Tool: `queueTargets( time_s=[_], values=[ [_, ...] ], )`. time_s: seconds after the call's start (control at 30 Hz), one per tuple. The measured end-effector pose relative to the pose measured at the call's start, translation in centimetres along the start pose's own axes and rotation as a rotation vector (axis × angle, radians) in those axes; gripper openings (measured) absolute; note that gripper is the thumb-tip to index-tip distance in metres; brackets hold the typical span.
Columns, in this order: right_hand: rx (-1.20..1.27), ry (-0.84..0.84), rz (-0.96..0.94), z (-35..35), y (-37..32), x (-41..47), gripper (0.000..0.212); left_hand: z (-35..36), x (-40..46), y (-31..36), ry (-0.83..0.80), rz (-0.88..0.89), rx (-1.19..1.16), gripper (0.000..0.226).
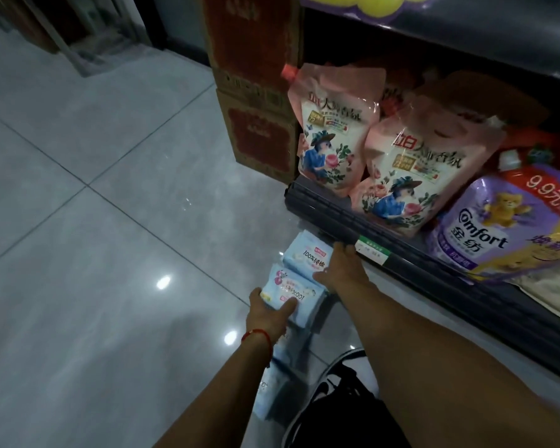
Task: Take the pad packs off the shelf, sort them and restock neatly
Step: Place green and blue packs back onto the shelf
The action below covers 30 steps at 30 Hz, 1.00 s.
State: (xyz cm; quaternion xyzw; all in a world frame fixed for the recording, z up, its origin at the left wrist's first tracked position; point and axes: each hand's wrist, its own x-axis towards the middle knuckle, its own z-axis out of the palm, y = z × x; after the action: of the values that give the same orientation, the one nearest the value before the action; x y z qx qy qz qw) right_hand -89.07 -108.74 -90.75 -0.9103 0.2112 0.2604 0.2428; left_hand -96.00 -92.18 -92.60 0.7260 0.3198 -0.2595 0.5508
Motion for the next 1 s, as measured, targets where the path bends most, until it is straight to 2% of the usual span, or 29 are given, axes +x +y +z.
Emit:
queueTargets(
  time_s=[0.13,0.27,0.4,0.5,0.57,0.63,0.73,0.8,0.9,1.0],
  values=[
    [-0.099,-0.045,0.028,0.2,0.5,0.3,0.092,0.2,0.7,-0.7,0.019,0.012,-0.008,0.063],
    [-0.067,-0.062,0.055,-0.3,0.9,0.0,0.095,-0.1,-0.1,-0.8,-0.021,0.048,-0.105,0.061],
    [0.061,-0.133,0.02,-2.8,1.7,-0.9,0.093,-2.6,-1.6,0.1,-0.031,0.072,-0.262,0.072],
    [0.254,-0.177,-0.052,-7.0,1.7,-2.4,0.089,-5.3,-2.8,2.2,-0.014,0.104,-0.364,0.086],
    [0.4,-0.195,-0.105,-10.4,1.4,-4.0,0.088,-6.8,-4.0,3.8,-0.01,0.144,-0.464,0.082],
    [0.526,-0.257,-0.169,-13.9,1.4,-6.2,0.083,-8.0,-5.6,5.6,-0.03,0.215,-0.518,0.068],
    [0.57,-0.336,-0.336,-19.2,1.6,-10.7,0.068,-9.1,-8.9,8.4,-0.116,0.33,-0.449,0.051],
    [0.579,-0.331,-0.406,-22.1,2.2,-14.0,0.063,-9.2,-11.4,10.6,-0.189,0.431,-0.362,0.043],
    [0.55,-0.285,-0.517,-25.2,3.5,-18.6,0.081,-8.8,-15.5,14.1,-0.284,0.561,-0.249,0.038],
    [0.641,-0.233,-0.622,-28.0,5.4,-22.8,0.077,-8.5,-19.2,17.5,-0.311,0.704,-0.123,0.044]
  ],
)
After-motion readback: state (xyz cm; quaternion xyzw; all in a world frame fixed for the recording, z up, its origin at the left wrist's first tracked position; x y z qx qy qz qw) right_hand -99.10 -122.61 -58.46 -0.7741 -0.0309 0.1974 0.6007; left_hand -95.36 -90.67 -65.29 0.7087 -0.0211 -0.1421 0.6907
